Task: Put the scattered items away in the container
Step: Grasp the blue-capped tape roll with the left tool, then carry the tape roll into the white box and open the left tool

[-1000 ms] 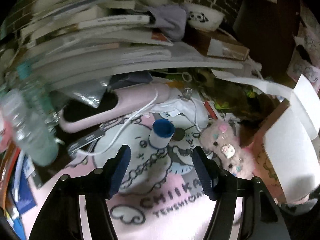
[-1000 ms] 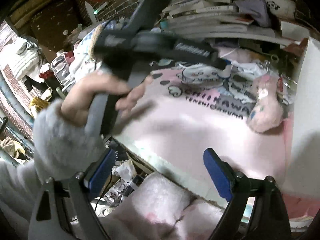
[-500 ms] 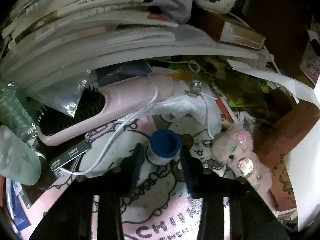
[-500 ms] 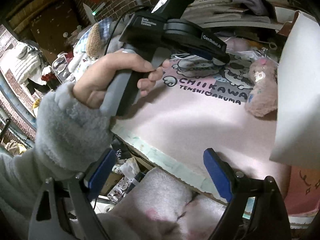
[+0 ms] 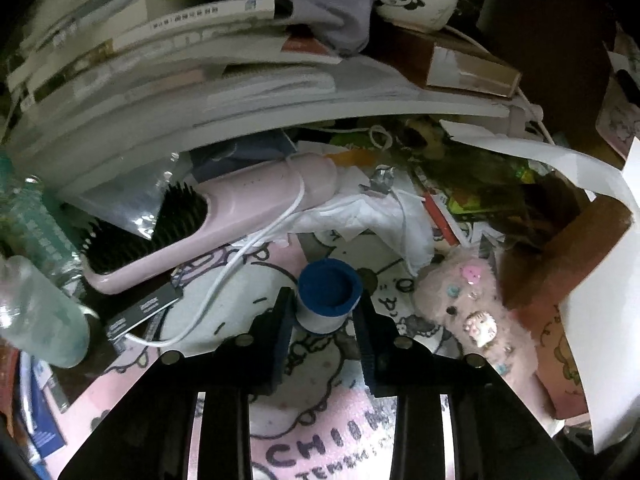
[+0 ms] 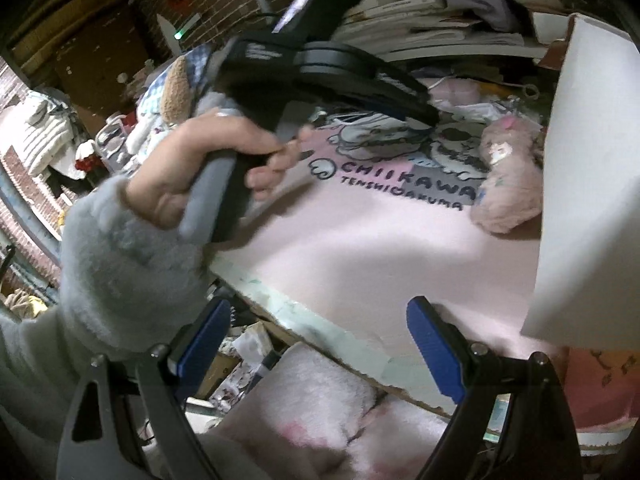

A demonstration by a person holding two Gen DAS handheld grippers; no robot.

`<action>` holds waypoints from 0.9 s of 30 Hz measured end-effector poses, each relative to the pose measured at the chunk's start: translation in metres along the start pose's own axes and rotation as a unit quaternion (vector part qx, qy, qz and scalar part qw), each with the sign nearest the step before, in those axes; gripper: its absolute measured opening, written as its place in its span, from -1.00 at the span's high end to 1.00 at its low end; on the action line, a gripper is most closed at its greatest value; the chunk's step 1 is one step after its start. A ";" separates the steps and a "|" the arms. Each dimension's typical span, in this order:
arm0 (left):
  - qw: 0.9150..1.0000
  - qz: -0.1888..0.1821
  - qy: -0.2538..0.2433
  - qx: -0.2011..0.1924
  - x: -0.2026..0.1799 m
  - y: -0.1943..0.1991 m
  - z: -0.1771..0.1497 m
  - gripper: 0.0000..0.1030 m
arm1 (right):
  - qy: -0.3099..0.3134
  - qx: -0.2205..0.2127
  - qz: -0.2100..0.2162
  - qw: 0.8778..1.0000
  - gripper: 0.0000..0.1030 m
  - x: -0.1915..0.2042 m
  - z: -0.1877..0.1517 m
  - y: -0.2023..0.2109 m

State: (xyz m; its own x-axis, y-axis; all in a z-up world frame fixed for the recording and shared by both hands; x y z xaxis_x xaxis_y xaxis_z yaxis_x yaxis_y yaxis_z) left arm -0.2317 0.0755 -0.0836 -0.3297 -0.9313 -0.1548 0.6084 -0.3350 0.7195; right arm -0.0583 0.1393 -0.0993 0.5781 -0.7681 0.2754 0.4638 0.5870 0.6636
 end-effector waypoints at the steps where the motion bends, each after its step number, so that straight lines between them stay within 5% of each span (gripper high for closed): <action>1: 1.000 0.002 -0.002 -0.001 -0.001 0.003 0.000 0.52 | 0.001 -0.004 -0.012 1.000 -0.72 -0.002 0.000 0.000; 10: 0.999 -0.005 -0.033 -0.027 -0.032 0.047 0.006 0.52 | -0.023 -0.046 -0.079 0.995 -0.72 -0.014 0.007 0.002; 19: 0.994 -0.058 -0.073 -0.053 -0.086 0.091 0.022 0.52 | -0.049 -0.087 -0.130 0.986 -0.72 -0.024 0.013 0.003; 27: 0.986 -0.102 -0.113 -0.061 -0.147 0.109 0.049 0.52 | -0.053 -0.091 -0.128 0.986 -0.72 -0.024 0.008 0.003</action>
Point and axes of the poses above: each gripper's, at about its wrist camera, not at the fingertips, and y roughly against the way its jaws point, x to its left, z to its top, the point moved 8 cm from there along -y, roughly the way its jaws point, and after that the axes turned 4 degrees about -x, right-handed, at the moved point
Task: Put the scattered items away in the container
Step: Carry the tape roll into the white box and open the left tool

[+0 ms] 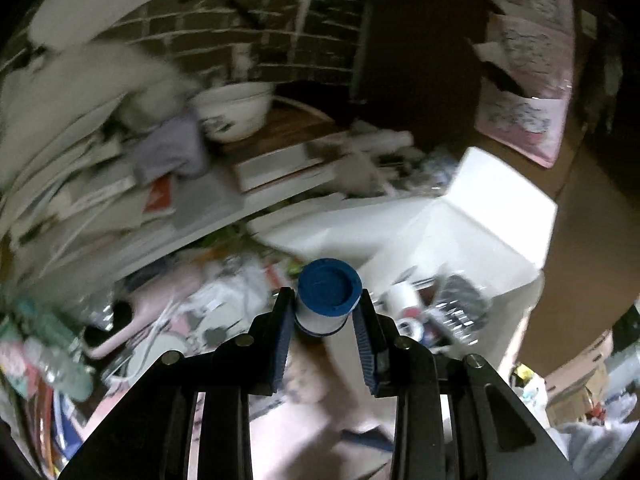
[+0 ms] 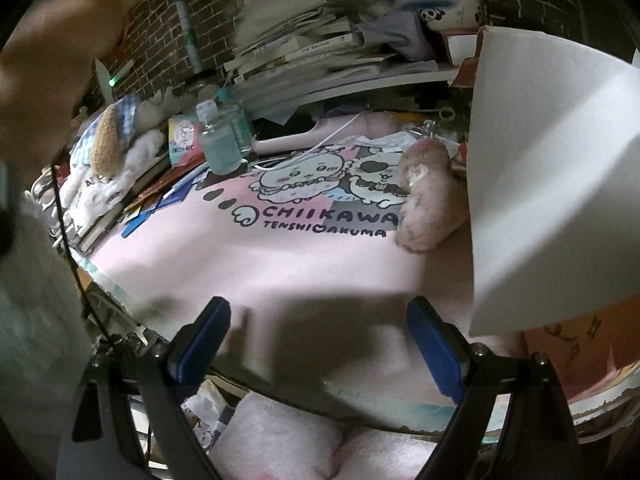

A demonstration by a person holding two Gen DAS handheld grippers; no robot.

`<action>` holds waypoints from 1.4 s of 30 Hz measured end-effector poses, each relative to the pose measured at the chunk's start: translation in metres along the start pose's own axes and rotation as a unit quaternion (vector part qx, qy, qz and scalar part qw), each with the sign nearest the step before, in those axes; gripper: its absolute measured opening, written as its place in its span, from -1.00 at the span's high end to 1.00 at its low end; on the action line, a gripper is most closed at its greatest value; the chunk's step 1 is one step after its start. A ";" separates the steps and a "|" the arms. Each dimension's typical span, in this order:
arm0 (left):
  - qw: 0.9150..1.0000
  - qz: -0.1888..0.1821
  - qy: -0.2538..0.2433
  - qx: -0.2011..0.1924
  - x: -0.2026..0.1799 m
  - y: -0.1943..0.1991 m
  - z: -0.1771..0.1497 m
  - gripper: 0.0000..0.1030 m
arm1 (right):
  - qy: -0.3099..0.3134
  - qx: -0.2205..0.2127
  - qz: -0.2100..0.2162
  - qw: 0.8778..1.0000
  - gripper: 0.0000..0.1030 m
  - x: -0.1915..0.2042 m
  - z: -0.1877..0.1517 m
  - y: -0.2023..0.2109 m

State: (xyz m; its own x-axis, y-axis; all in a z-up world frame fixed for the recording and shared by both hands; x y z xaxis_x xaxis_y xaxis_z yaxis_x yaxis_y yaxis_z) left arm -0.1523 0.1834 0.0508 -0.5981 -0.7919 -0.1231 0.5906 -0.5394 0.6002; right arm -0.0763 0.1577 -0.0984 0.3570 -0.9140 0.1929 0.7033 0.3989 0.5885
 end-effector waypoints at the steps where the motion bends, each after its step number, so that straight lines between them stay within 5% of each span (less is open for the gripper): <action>1: 1.000 -0.007 -0.005 0.003 -0.007 -0.002 0.003 0.52 | -0.001 0.000 0.002 1.000 -0.72 0.000 -0.001 0.001; 12: 0.993 -0.067 -0.037 0.093 -0.063 -0.056 0.007 0.52 | -0.016 -0.005 0.023 1.000 -0.72 -0.001 -0.006 0.004; 28: 0.985 -0.070 -0.044 0.152 -0.070 -0.079 -0.011 0.51 | -0.008 -0.034 0.031 0.999 -0.72 -0.001 -0.006 0.014; 31: 0.986 -0.068 -0.044 0.148 -0.070 -0.079 -0.011 0.31 | -0.006 -0.036 0.029 0.999 -0.72 0.000 -0.005 0.015; 33: 0.988 -0.066 -0.045 0.136 -0.069 -0.076 -0.007 -0.17 | -0.006 -0.037 0.028 0.999 -0.72 -0.001 -0.005 0.015; 35: 0.991 -0.057 -0.049 0.112 -0.067 -0.071 -0.001 -0.38 | -0.006 -0.038 0.027 0.999 -0.73 -0.001 -0.005 0.015; 42: 0.995 -0.048 -0.049 0.073 -0.062 -0.053 0.004 -0.54 | -0.006 -0.041 0.021 0.999 -0.73 -0.003 -0.006 0.017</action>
Point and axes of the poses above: each gripper's, at about its wrist camera, not at the fingertips, and y roughly against the way its jaws point, x to its left, z to its top, the point moved 8 cm from there along -y, roughly the way its jaws point, and after that the axes turned 4 degrees about -x, right-handed, at the moved point
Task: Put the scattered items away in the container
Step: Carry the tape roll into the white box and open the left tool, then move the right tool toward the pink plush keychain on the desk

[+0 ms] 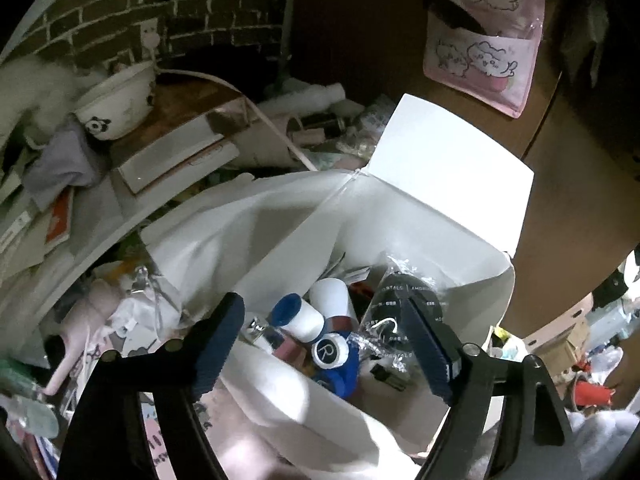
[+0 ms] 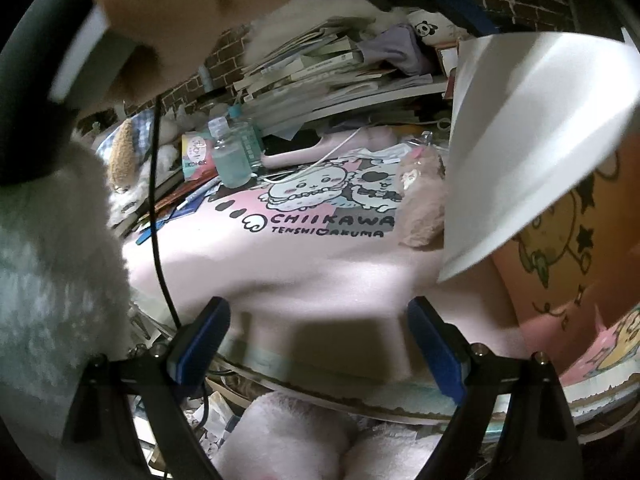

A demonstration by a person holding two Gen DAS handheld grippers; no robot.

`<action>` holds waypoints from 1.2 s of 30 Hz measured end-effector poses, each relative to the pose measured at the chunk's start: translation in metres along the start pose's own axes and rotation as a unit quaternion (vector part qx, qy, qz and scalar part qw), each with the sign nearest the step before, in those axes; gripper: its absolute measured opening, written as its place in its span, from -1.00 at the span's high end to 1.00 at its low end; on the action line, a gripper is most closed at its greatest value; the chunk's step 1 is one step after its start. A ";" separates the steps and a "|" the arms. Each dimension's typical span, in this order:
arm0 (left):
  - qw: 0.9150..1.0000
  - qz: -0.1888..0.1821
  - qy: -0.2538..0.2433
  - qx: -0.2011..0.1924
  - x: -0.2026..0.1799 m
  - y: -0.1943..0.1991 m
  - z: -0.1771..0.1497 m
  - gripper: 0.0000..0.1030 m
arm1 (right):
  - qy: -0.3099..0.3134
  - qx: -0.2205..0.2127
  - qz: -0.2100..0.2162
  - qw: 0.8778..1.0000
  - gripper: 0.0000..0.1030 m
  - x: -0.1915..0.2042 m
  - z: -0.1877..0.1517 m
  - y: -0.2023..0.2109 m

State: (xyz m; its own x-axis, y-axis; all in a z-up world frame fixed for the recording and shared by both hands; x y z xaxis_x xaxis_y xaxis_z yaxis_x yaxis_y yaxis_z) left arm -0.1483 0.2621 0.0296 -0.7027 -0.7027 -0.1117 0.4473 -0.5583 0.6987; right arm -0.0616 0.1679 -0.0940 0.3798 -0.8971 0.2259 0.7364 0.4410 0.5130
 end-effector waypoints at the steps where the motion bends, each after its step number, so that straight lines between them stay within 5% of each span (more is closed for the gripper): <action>1: 1.000 0.006 -0.002 -0.006 0.001 0.003 -0.001 -0.55 | -0.001 -0.001 0.000 1.000 -0.73 0.000 0.000 0.000; 8: 0.999 0.026 0.009 -0.042 0.013 0.036 -0.010 -0.57 | -0.005 -0.006 -0.011 1.000 -0.73 -0.003 0.001 0.003; 25: 0.983 0.144 0.095 -0.067 0.087 0.085 -0.087 -0.58 | -0.004 -0.009 -0.046 0.999 -0.73 0.000 0.002 -0.006; 36: 0.953 0.207 0.198 -0.099 0.146 0.120 -0.148 -0.58 | 0.057 -0.027 -0.091 0.994 -0.72 0.016 0.006 -0.015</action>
Point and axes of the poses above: each gripper's, at about its wrist camera, not at the fingertips, and y roughly against the way its jaws point, x to its left, z to its top, the point moved 8 cm from there along -y, roughly the way its jaws point, and after that the axes turned 4 degrees about -x, right-handed, at the moved point
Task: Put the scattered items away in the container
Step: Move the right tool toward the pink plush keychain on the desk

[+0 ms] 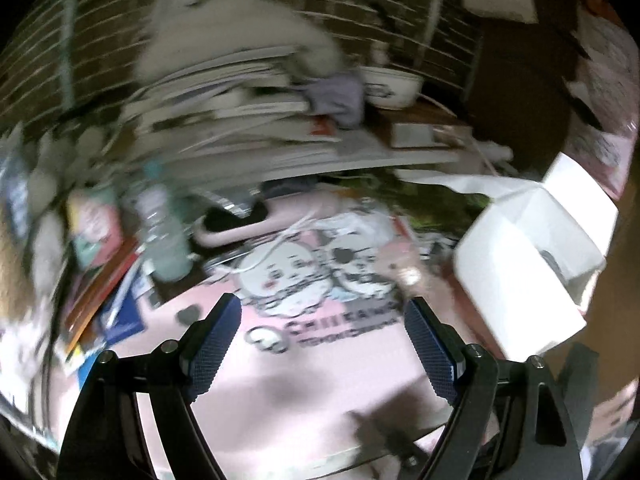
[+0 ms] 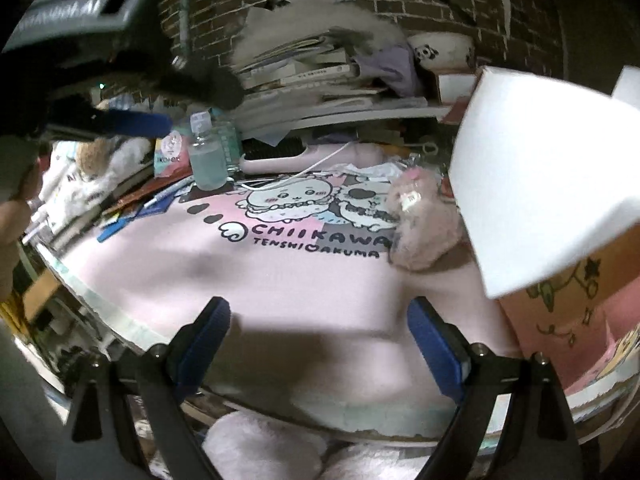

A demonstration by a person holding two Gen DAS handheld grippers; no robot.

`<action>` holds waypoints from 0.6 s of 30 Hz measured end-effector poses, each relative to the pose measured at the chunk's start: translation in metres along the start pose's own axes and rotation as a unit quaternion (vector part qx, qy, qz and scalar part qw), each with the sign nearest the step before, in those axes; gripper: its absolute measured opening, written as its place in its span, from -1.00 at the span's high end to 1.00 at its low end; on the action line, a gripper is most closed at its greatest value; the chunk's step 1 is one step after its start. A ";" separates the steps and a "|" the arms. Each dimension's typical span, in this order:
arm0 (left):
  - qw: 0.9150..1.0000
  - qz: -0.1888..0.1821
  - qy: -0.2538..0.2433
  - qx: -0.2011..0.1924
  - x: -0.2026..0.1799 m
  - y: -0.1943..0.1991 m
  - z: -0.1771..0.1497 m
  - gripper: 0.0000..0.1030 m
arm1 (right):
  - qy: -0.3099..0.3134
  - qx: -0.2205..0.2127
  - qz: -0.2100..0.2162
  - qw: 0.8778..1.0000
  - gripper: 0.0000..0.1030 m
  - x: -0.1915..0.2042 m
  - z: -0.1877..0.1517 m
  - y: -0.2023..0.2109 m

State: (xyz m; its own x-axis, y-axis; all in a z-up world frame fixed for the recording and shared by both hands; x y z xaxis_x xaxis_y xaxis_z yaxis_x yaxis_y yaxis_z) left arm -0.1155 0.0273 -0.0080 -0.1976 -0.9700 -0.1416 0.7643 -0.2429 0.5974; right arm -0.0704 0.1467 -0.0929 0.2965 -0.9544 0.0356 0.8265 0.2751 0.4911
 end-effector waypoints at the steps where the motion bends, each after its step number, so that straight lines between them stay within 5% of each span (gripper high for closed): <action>1: 1.000 0.007 0.008 0.000 0.008 0.000 -0.003 -0.58 | 0.009 -0.002 -0.003 1.000 -0.72 0.003 0.001 -0.001; 7: 0.997 0.052 0.050 0.002 0.052 0.002 -0.017 -0.58 | 0.065 -0.014 -0.007 0.998 -0.71 0.027 0.009 -0.006; 10: 0.996 0.068 0.066 0.001 0.070 0.004 -0.020 -0.58 | 0.096 -0.028 -0.015 0.995 -0.47 0.040 0.017 -0.007; 18: 0.994 0.068 0.087 -0.007 0.088 0.005 -0.024 -0.58 | 0.143 -0.046 -0.035 0.988 -0.33 0.055 0.065 -0.015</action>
State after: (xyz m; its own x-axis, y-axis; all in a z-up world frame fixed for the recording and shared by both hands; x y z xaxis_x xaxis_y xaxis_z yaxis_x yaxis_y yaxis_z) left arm -0.1138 -0.0593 -0.0365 0.0165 -0.9808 -0.1941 0.7852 -0.1075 0.6099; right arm -0.0971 0.0822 -0.0416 0.3488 -0.9033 -0.2496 0.8862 0.2313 0.4015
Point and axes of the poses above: each gripper's, at about its wrist camera, not at the fingertips, and y roughly against the way its jaws point, x to its left, z to its top, the point moved 8 cm from there along -y, roughly the way its jaws point, and after that the axes turned 4 degrees about -x, right-handed, at the moved point
